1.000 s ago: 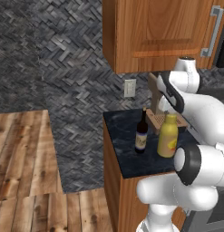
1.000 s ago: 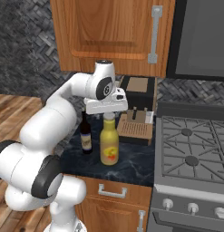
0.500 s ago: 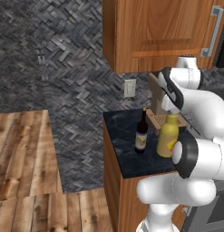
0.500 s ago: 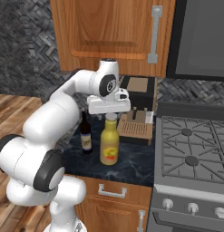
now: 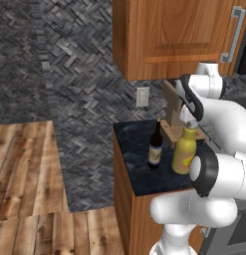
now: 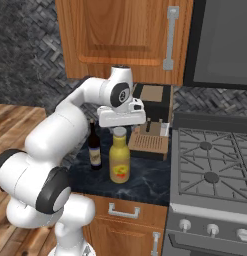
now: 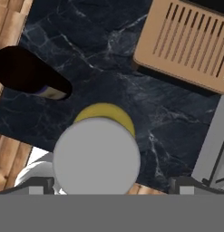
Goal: There is a wine glass and glass cup on the dining counter. Place the wine bottle next to the wine glass and the juice bottle next to the glass cup.
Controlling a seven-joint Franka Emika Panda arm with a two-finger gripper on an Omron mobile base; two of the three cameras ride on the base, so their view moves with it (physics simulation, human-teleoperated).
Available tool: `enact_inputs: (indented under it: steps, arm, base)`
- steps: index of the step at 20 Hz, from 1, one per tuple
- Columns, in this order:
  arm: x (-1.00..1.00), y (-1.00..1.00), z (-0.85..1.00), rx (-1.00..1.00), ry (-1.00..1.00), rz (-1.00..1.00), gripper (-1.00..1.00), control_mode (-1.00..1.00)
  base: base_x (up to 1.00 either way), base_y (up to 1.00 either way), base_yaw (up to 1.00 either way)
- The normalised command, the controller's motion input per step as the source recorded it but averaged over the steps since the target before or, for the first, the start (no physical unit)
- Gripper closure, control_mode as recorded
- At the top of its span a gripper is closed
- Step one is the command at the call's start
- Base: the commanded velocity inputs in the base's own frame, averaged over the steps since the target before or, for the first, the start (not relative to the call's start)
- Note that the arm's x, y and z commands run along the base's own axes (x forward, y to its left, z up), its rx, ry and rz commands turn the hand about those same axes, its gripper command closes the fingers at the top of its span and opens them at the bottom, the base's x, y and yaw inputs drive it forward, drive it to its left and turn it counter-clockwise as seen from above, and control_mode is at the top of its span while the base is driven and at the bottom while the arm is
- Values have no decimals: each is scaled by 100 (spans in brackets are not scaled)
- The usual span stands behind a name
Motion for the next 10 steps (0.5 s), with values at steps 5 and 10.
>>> enact_inputs:
  steps: [5, 10]
  arm:
    - [0, 0, -1, -2, 0, 0, -100, -100]
    - [0, 0, -6, 0, 0, 0, -100, -100]
  base:
    - [0, 0, 0]
    - [0, 0, 0]
